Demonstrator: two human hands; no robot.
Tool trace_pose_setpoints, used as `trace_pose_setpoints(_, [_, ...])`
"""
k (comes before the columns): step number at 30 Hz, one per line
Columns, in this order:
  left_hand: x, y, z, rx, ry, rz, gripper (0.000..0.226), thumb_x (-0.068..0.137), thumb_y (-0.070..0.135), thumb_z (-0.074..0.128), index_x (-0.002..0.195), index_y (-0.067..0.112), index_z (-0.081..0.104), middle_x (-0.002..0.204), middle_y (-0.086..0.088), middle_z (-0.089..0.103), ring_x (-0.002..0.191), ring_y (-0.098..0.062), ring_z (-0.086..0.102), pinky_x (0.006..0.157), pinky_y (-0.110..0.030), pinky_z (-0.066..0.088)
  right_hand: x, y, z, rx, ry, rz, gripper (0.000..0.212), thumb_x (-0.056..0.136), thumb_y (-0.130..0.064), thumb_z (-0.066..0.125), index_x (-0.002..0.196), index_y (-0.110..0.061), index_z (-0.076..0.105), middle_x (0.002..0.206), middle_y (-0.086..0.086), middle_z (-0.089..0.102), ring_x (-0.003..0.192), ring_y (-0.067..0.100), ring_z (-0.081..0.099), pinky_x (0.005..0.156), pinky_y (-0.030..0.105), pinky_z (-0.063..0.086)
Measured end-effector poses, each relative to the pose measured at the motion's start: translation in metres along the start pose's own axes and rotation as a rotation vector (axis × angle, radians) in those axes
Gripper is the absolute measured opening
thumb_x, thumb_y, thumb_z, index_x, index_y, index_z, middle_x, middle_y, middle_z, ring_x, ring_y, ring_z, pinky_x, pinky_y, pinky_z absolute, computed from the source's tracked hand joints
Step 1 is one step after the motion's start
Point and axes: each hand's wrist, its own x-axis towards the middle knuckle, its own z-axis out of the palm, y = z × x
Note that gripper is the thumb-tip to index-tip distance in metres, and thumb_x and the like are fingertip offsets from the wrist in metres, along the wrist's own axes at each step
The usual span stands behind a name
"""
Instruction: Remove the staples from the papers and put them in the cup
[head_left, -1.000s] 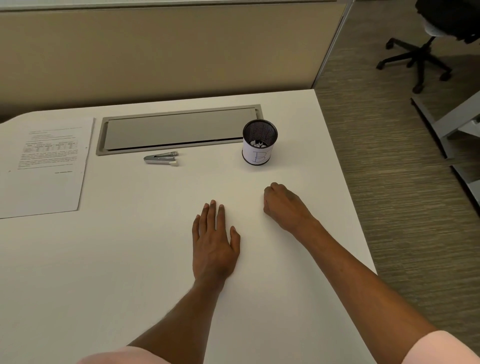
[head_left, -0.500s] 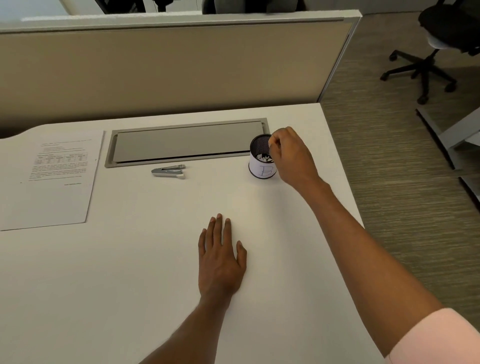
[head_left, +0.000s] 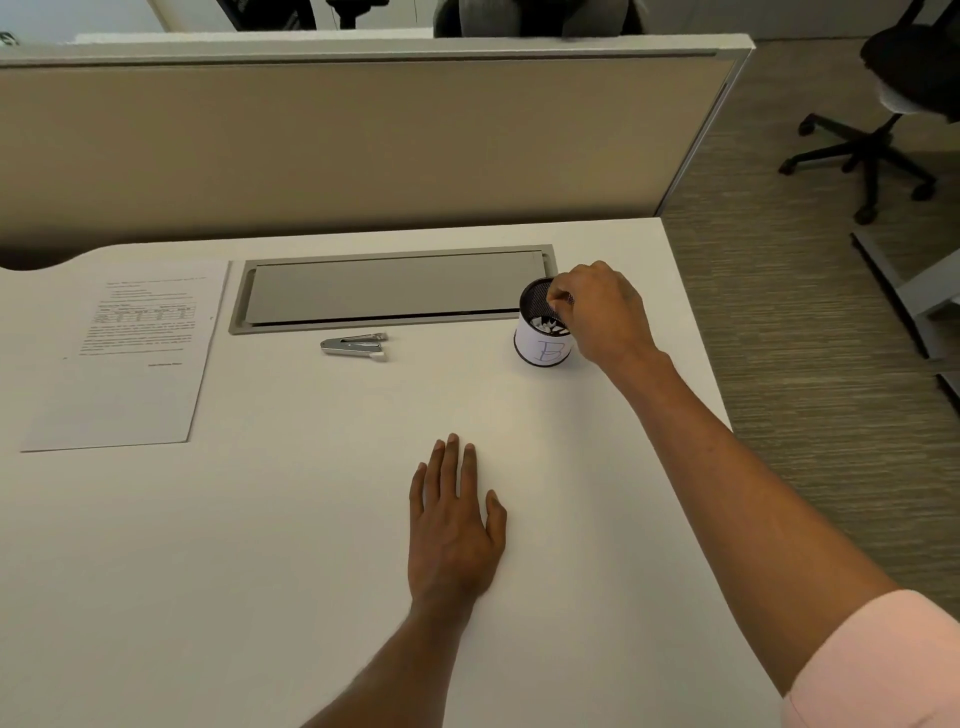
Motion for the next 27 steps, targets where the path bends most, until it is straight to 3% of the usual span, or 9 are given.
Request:
trace_pose_setpoints(7, [0.000, -0.001, 0.001, -0.017, -0.001, -0.007, 0.065, 0.107, 0.039, 0.040, 0.166, 0.015, 0.033, 0.178, -0.005, 0.023, 0.166, -0.021, 0.015, 0.135, -0.043, 0.014, -0.011, 0.002, -0.002, 0.153, 0.120, 0.042, 0.018, 0.098, -0.008, 0.061, 0.101, -0.006, 0.079, 0.102, 0.016, 0.076, 0.093, 0.036, 0.070, 0.081, 0.048, 0.059])
trace_pose_setpoints(12, [-0.001, 0.001, -0.001, -0.043, -0.010, -0.011, 0.065, 0.108, 0.039, 0.039, 0.167, 0.013, 0.030, 0.178, -0.006, 0.020, 0.167, -0.022, 0.012, 0.136, -0.043, 0.010, -0.035, -0.001, 0.006, 0.225, 0.286, 0.051, 0.014, 0.095, -0.008, 0.064, 0.102, -0.007, 0.076, 0.097, 0.012, 0.073, 0.088, 0.028, 0.067, 0.077, 0.044, 0.058])
trace_pose_setpoints(17, [0.000, 0.000, -0.002, -0.065, -0.006, 0.012, 0.064, 0.109, 0.038, 0.040, 0.166, 0.011, 0.031, 0.178, -0.009, 0.021, 0.166, -0.026, 0.014, 0.136, -0.045, 0.011, -0.093, -0.017, 0.029, 0.243, 0.322, 0.099, 0.015, 0.097, -0.010, 0.061, 0.105, -0.006, 0.073, 0.100, 0.010, 0.072, 0.093, 0.026, 0.066, 0.079, 0.039, 0.058])
trace_pose_setpoints(21, [-0.004, -0.005, -0.001, -0.095, -0.005, 0.042, 0.063, 0.110, 0.034, 0.039, 0.167, 0.009, 0.028, 0.178, -0.011, 0.020, 0.166, -0.026, 0.014, 0.136, -0.045, 0.010, -0.149, -0.032, 0.057, 0.163, 0.242, 0.177, 0.029, 0.104, -0.014, 0.053, 0.126, -0.004, 0.070, 0.129, 0.013, 0.071, 0.119, 0.027, 0.066, 0.101, 0.042, 0.056])
trace_pose_setpoints(27, [-0.014, -0.014, -0.019, -0.223, -0.036, 0.091, 0.064, 0.112, 0.026, 0.035, 0.169, 0.006, 0.013, 0.180, -0.011, 0.012, 0.168, -0.022, 0.004, 0.136, -0.040, 0.001, -0.215, -0.043, 0.093, -0.050, 0.091, 0.223, 0.044, 0.107, -0.013, 0.045, 0.147, 0.003, 0.050, 0.159, 0.021, 0.045, 0.150, 0.034, 0.042, 0.124, 0.044, 0.035])
